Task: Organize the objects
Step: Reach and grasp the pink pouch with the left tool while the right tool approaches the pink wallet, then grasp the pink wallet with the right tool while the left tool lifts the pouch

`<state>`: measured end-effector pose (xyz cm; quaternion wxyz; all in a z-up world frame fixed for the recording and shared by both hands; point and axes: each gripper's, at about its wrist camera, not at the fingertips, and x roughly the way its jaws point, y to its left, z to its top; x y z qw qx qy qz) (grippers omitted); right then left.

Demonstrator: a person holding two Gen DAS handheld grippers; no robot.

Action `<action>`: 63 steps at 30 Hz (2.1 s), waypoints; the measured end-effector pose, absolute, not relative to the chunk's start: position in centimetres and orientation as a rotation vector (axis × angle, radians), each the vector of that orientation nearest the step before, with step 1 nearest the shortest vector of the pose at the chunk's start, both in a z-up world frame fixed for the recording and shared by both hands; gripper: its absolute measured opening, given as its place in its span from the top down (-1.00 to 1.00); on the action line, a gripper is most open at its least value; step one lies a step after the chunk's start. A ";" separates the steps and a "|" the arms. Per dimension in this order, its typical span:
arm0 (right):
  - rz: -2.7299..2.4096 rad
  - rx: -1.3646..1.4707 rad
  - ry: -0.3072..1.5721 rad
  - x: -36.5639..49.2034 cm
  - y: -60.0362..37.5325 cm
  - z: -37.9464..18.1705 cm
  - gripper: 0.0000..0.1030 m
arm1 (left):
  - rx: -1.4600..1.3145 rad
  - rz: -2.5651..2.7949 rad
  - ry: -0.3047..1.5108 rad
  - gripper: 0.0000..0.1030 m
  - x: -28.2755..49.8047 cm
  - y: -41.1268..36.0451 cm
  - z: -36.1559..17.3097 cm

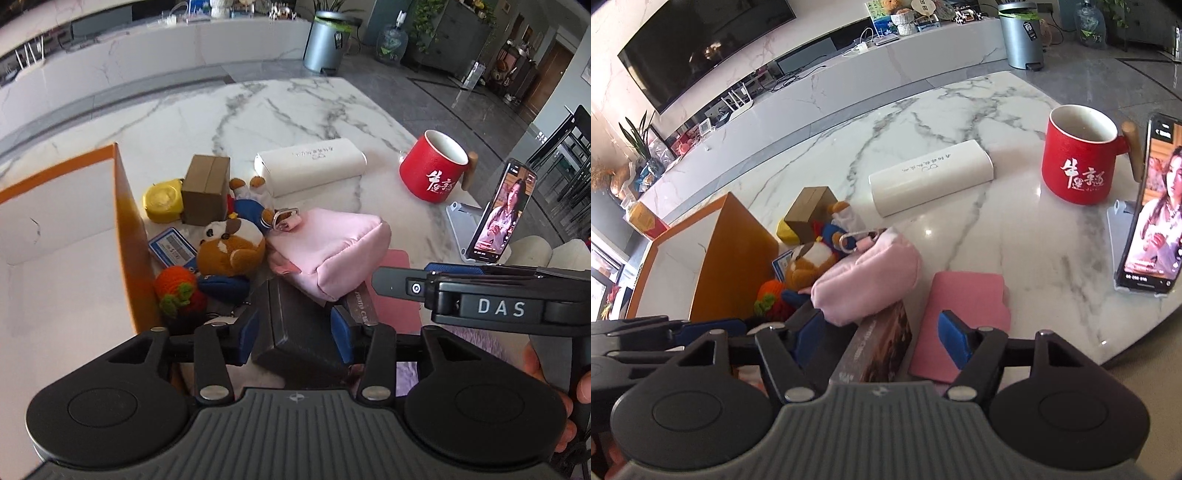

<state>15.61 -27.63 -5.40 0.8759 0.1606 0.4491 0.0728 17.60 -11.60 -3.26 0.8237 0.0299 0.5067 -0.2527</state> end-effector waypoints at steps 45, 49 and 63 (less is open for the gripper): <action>0.279 0.339 0.970 22.2 -26.6 -7.0 0.66 | 0.104 -0.542 1.246 -0.24 29.3 -18.1 -2.2; 0.284 0.308 0.984 22.4 -26.2 -7.0 0.66 | 0.256 -0.570 1.333 -0.22 31.2 -20.6 -3.7; 0.146 0.333 1.024 20.4 -31.3 -7.5 0.21 | 0.254 -0.622 1.336 0.18 28.5 -18.7 -2.3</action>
